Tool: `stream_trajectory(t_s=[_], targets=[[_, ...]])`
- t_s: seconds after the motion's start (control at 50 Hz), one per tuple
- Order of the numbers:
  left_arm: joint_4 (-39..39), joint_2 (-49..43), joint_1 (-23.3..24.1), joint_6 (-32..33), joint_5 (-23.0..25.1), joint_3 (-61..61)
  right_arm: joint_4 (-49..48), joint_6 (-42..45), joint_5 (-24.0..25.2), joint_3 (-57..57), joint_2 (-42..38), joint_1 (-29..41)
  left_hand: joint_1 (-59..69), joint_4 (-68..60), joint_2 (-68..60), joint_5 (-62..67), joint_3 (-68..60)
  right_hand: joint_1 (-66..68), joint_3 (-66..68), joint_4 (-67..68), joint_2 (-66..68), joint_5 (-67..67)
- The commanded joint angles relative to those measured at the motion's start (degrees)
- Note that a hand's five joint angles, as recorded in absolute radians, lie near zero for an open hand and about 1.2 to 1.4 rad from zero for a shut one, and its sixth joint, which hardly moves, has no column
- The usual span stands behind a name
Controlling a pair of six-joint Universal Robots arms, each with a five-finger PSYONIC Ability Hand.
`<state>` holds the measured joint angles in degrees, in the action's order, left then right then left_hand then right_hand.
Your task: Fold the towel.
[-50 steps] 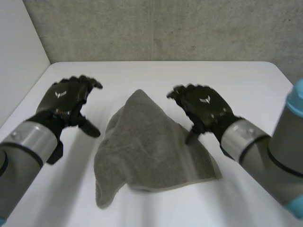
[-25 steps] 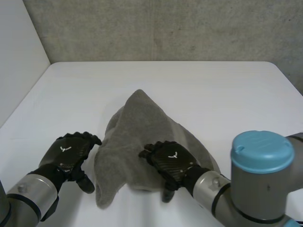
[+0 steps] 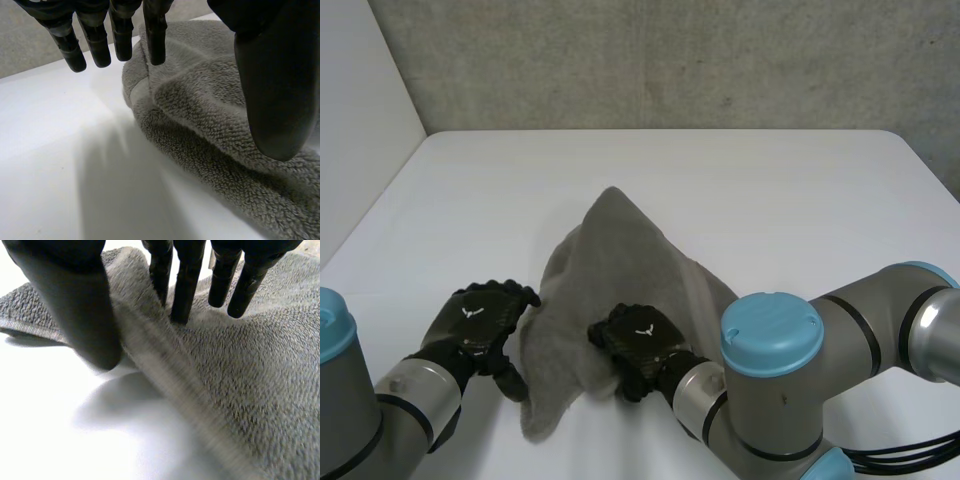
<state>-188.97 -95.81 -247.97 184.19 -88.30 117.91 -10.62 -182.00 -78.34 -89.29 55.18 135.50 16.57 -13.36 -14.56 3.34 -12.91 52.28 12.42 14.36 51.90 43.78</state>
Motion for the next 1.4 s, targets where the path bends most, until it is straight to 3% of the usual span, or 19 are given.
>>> stream_trajectory(t_s=[0.02, 0.22, 0.44, 0.6, 0.82, 0.86, 0.88, 0.92, 0.94, 0.96, 1.04, 1.1, 1.14, 1.24, 1.4], targets=[[-0.1, -0.8, 2.2, -0.3, -1.5, -1.2, -2.7, 0.1, -0.7, 1.0, 0.6, -0.9, -4.0, 3.4, 2.0, -0.8, 2.9, 27.7, -2.4, -4.4, 28.1, 26.2], [-1.0, -0.7, 7.7, -2.3, -2.4, -3.7, -3.7, -0.1, -4.8, 5.1, 2.5, -11.0, -5.3, 3.4, 3.3, -2.1, 2.9, 27.7, -2.4, -4.4, 28.1, 26.2], [-3.3, -6.8, 11.6, -2.3, -5.0, -6.0, -5.5, -2.4, -5.8, 5.3, 3.4, -13.1, -5.3, 3.4, 3.3, -2.1, 2.9, 27.7, -2.4, -4.4, 28.1, 26.2], [-7.5, -15.4, 15.7, -2.3, -12.2, -10.8, -5.4, -2.6, -5.8, 4.2, 3.5, -13.5, -4.8, 3.4, 2.8, -1.6, 2.9, 27.7, -2.4, -4.4, 28.1, 26.2], [-9.2, -22.8, 17.9, -2.1, -14.9, -17.2, -5.3, -4.1, -5.1, 1.3, 6.4, -17.3, -0.3, 3.4, -1.7, 2.9, 2.9, 27.7, -2.4, -4.4, 28.1, 26.2], [-9.4, -24.5, 17.9, -2.0, -14.8, -18.8, -5.1, -4.9, -4.8, 0.3, 7.9, -18.3, 15.9, 3.4, -17.9, 19.2, 2.9, 27.7, -2.4, -4.4, 28.1, 26.2], [-9.4, -24.5, 17.9, -2.0, -14.8, -18.9, -5.1, -4.9, -4.8, 0.3, 7.9, -18.3, 16.0, 3.4, -18.0, 19.2, 2.9, 27.7, -2.4, -4.4, 28.1, 26.2], [-10.9, -25.7, 18.0, -1.8, -14.5, -20.3, -4.7, -5.1, -4.7, -0.3, 9.5, -19.0, 49.3, 3.4, -51.3, 52.5, 2.9, 27.7, -2.4, -4.4, 28.1, 26.2], [-10.9, -25.7, 18.0, -1.8, -14.5, -20.3, -4.7, -5.1, -4.7, -0.3, 9.5, -19.0, 49.5, 3.4, -51.5, 52.7, 2.9, 27.7, -2.4, -4.4, 28.1, 26.2], [-11.5, -25.5, 17.9, -1.7, -14.4, -20.8, -4.5, -5.1, -4.7, -0.7, 10.7, -19.5, 63.3, 3.4, -65.3, 66.5, 2.9, 27.7, -2.4, -4.4, 28.1, 26.2], [-11.8, -24.5, 17.8, -1.5, -14.4, -21.1, -4.5, -4.4, -3.8, -2.1, 14.2, -20.6, 63.4, 3.4, -65.4, 66.7, 2.9, 27.7, -2.4, -4.4, 28.1, 26.2], [-11.7, -20.3, 17.4, -1.5, -14.2, -20.6, -3.3, -2.9, -0.1, -3.9, 17.7, -22.5, 63.4, 3.4, -65.4, 66.7, 2.9, 27.7, -2.4, -4.4, 28.1, 26.2], [-11.7, -17.5, 16.9, -1.5, -14.0, -20.1, 0.7, 0.7, 4.9, -5.5, 20.3, -24.6, 63.4, 3.4, -65.4, 66.7, 2.9, 27.7, -2.4, -4.4, 28.1, 26.2], [-11.1, -6.6, 12.2, -1.3, -8.6, -16.9, 8.2, 8.1, 8.6, -6.2, 22.7, -25.4, 63.4, 3.4, -65.4, 66.7, 2.9, 27.7, -2.4, -4.4, 28.1, 26.2], [-4.9, -0.8, 7.9, -1.2, -0.3, -17.3, 16.9, 16.2, 9.7, -4.8, 24.3, -25.3, 63.4, 3.4, -65.4, 66.7, 2.9, 27.7, -2.4, -4.4, 28.1, 26.2]])
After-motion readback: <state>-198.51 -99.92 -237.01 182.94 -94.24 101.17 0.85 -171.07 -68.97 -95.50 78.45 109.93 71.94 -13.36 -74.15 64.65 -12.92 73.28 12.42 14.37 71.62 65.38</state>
